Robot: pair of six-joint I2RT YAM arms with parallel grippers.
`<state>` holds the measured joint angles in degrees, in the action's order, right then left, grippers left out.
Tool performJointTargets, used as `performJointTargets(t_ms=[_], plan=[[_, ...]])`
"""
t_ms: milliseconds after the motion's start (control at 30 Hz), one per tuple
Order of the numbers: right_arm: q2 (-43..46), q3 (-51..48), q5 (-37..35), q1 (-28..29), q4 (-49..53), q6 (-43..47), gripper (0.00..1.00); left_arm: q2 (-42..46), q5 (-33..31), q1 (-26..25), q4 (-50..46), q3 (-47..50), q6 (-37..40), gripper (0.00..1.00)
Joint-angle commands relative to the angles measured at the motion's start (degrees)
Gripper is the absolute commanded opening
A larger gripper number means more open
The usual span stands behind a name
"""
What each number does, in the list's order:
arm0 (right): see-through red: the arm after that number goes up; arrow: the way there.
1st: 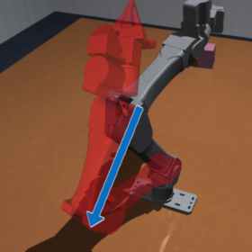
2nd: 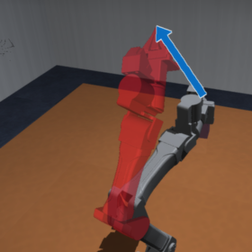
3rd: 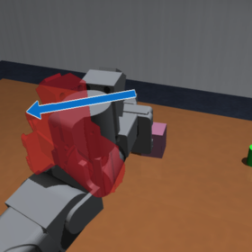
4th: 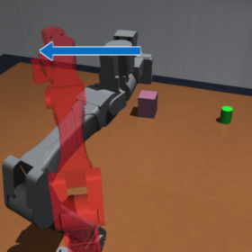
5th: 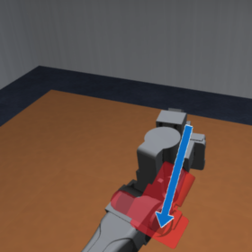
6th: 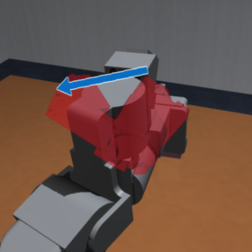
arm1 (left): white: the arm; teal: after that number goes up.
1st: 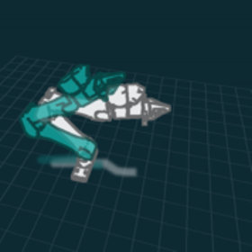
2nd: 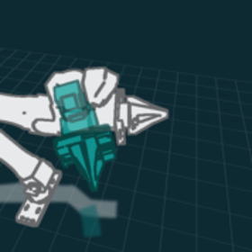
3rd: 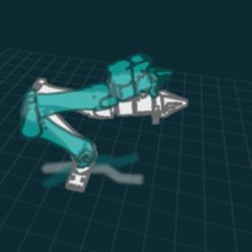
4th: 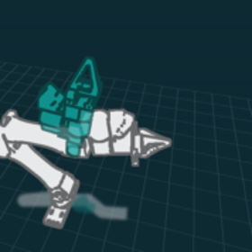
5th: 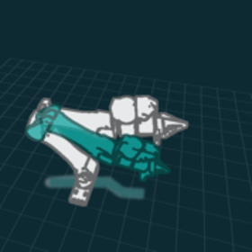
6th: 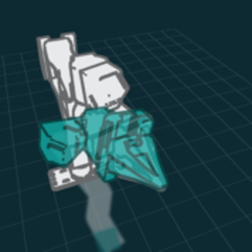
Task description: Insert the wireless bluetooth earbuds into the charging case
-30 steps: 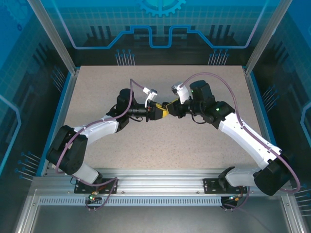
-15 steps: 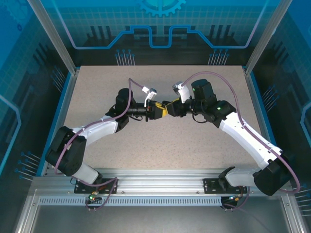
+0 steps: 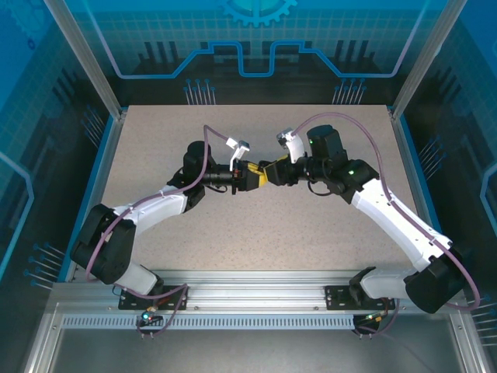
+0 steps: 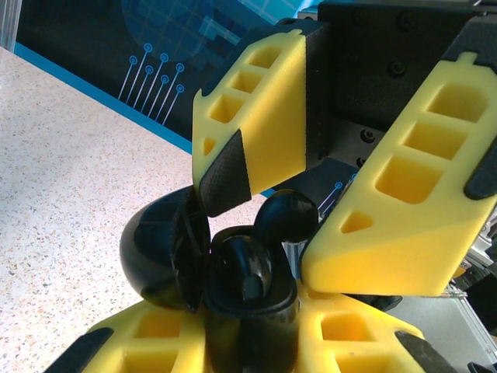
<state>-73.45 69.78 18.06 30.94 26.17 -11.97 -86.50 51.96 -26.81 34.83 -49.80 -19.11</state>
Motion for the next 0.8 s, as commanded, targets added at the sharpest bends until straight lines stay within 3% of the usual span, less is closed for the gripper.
performJointTargets(t_ms=[0,767], plan=[[0.82,1.59,-0.30,-1.03,1.27,-0.60,0.46,1.96,2.08,-0.48,1.15,-1.22,2.14,0.00],[1.82,1.50,1.01,-2.53,1.09,-1.75,0.51,2.62,2.17,-0.46,-0.14,-1.27,3.39,0.00]])
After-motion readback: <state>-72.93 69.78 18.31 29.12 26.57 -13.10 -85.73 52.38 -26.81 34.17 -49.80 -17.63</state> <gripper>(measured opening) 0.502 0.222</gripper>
